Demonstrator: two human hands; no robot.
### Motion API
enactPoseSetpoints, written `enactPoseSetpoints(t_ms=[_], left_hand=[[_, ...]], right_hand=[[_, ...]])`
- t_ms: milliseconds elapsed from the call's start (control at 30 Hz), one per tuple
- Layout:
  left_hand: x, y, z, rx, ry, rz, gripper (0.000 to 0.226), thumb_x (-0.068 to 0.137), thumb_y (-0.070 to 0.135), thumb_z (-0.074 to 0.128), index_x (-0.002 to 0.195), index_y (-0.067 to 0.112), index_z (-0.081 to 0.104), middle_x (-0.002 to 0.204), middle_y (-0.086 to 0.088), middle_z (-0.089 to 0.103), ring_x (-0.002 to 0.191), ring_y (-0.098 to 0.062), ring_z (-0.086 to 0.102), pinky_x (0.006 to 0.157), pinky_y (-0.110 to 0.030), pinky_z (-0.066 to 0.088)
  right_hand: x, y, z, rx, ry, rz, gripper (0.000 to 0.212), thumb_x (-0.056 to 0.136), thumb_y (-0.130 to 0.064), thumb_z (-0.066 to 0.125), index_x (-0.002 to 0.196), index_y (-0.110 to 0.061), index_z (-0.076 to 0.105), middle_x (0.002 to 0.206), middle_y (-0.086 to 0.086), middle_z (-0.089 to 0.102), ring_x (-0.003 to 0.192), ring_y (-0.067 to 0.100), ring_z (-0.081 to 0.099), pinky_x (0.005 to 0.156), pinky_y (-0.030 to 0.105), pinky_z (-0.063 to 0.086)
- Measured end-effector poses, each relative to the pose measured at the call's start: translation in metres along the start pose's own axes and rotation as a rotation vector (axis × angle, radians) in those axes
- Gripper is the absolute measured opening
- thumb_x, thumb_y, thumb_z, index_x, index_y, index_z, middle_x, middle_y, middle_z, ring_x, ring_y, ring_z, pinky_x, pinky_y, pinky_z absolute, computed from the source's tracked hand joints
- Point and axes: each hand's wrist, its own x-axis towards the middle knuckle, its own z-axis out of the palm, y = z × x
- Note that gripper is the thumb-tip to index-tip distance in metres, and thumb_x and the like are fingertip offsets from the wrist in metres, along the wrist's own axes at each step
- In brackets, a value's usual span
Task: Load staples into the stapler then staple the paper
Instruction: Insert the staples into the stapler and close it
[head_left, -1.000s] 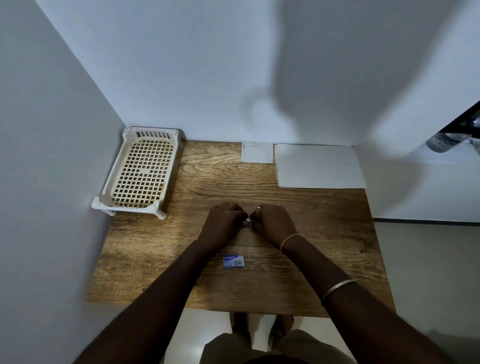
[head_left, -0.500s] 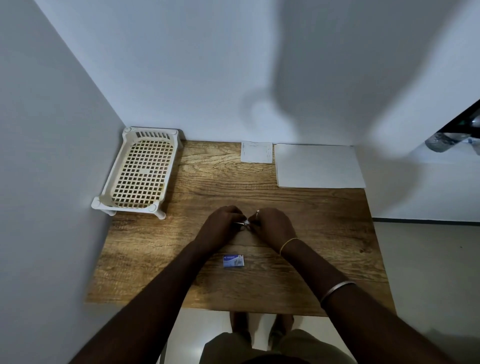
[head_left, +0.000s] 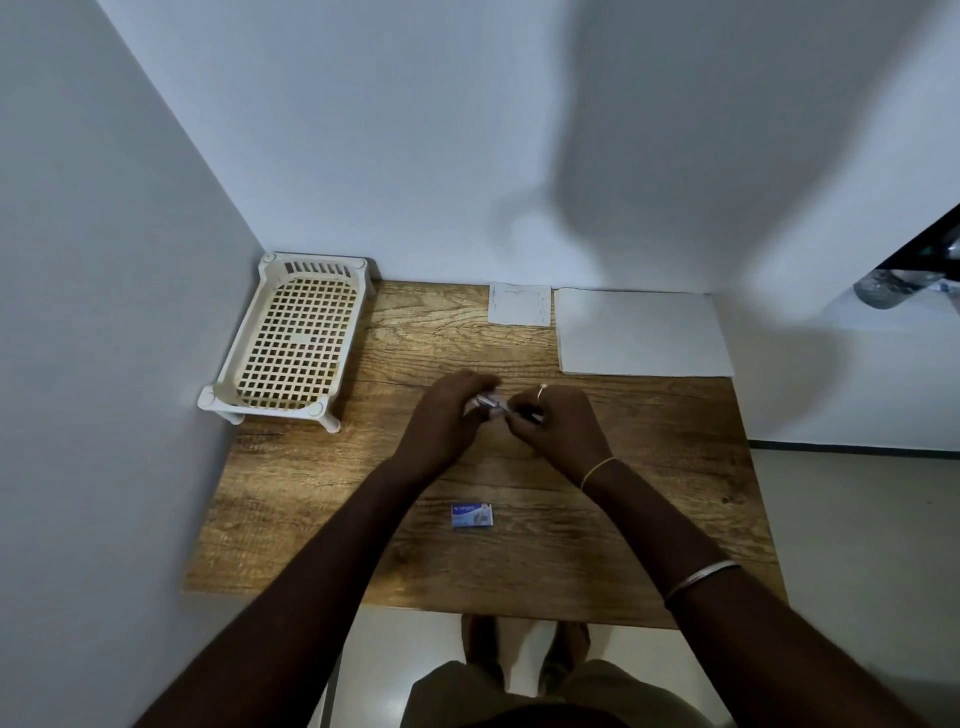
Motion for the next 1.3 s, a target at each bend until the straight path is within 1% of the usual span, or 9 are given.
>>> enactPoseSetpoints(t_ms=[133,267,400,533,733,833,1000,1100,1300], left_hand=[[0.010,0.032,-0.018,-0.660,0.194,-0.278,0.064,0.087,0.016,0.080,0.144,0.020,0.051,0.131,-0.003,0.068,0.119,-0.016,0.066,0.099,-0.030,0.055],[0.026,0.062,-0.025,-1.108,0.198,-0.397,0.040,0.097,0.006,0.065,0.136,0.010,0.058,0.126,-0.014,0.071,0.119,-0.033,0.067,0.099,-0.048,0.056],[0.040,0.084,-0.040,-1.337,0.198,-0.418,0.020,0.102,0.006,0.056,0.120,0.008,0.066,0.111,-0.008,0.075,0.103,-0.024,0.072,0.089,-0.039,0.059],[0.046,0.099,-0.053,-1.427,0.186,-0.385,0.016,0.099,0.005,0.058,0.112,0.009,0.067,0.105,-0.007,0.076,0.098,-0.022,0.074,0.081,-0.035,0.061],[0.048,0.114,-0.061,-1.508,0.154,-0.342,0.038,0.072,0.009,0.074,0.109,0.011,0.067,0.099,-0.002,0.078,0.094,-0.020,0.075,0.081,-0.034,0.063],[0.050,0.117,-0.063,-1.543,0.158,-0.360,0.035,0.078,-0.004,0.068,0.110,0.011,0.066,0.097,-0.002,0.079,0.091,-0.017,0.076,0.073,-0.030,0.063],[0.051,0.117,-0.063,-1.590,0.163,-0.360,0.028,0.087,-0.005,0.064,0.111,0.010,0.067,0.100,-0.005,0.078,0.089,-0.020,0.077,0.067,-0.028,0.062],[0.051,0.117,-0.062,-1.560,0.159,-0.362,0.021,0.098,-0.001,0.057,0.111,0.011,0.067,0.100,-0.004,0.078,0.091,-0.017,0.076,0.071,-0.029,0.062],[0.049,0.120,-0.062,-1.458,0.164,-0.339,0.016,0.096,0.010,0.061,0.111,0.013,0.067,0.102,-0.003,0.077,0.095,-0.017,0.075,0.084,-0.036,0.062]], right_hand=[[0.014,-0.025,-0.029,0.101,0.172,0.008,0.008,0.080,-0.019,0.077,0.087,-0.017,0.080,0.077,-0.004,0.077,0.070,0.006,0.068,0.068,0.027,0.055],[0.026,-0.051,-0.056,0.158,0.206,0.011,0.008,0.080,-0.019,0.076,0.086,-0.017,0.080,0.078,-0.005,0.077,0.073,0.004,0.068,0.068,0.019,0.052],[0.031,-0.072,-0.078,0.160,0.255,0.029,0.009,0.079,-0.023,0.080,0.087,-0.019,0.081,0.080,-0.009,0.076,0.070,-0.006,0.065,0.069,0.004,0.045],[0.034,-0.093,-0.102,0.102,0.243,0.024,0.012,0.077,-0.029,0.082,0.085,-0.021,0.081,0.078,-0.007,0.078,0.070,-0.004,0.067,0.066,0.000,0.040],[0.032,-0.118,-0.126,-0.020,0.221,-0.003,0.019,0.078,-0.029,0.083,0.092,-0.018,0.082,0.087,-0.003,0.079,0.080,0.004,0.071,0.076,0.013,0.050],[0.031,-0.123,-0.130,-0.035,0.229,-0.005,0.019,0.077,-0.030,0.083,0.094,-0.020,0.081,0.088,-0.006,0.079,0.077,-0.002,0.067,0.071,0.003,0.042],[0.018,-0.127,-0.128,-0.012,0.294,-0.056,0.024,0.080,-0.027,0.080,0.104,-0.021,0.080,0.096,-0.004,0.079,0.087,0.009,0.072,0.084,0.025,0.054],[0.013,-0.126,-0.125,-0.071,0.313,-0.091,0.018,0.087,-0.026,0.074,0.103,-0.022,0.080,0.096,-0.001,0.079,0.088,0.014,0.071,0.082,0.030,0.054],[0.014,-0.123,-0.129,-0.084,0.296,-0.079,0.014,0.087,-0.018,0.068,0.095,-0.017,0.079,0.088,0.001,0.077,0.082,0.018,0.071,0.079,0.040,0.057]])
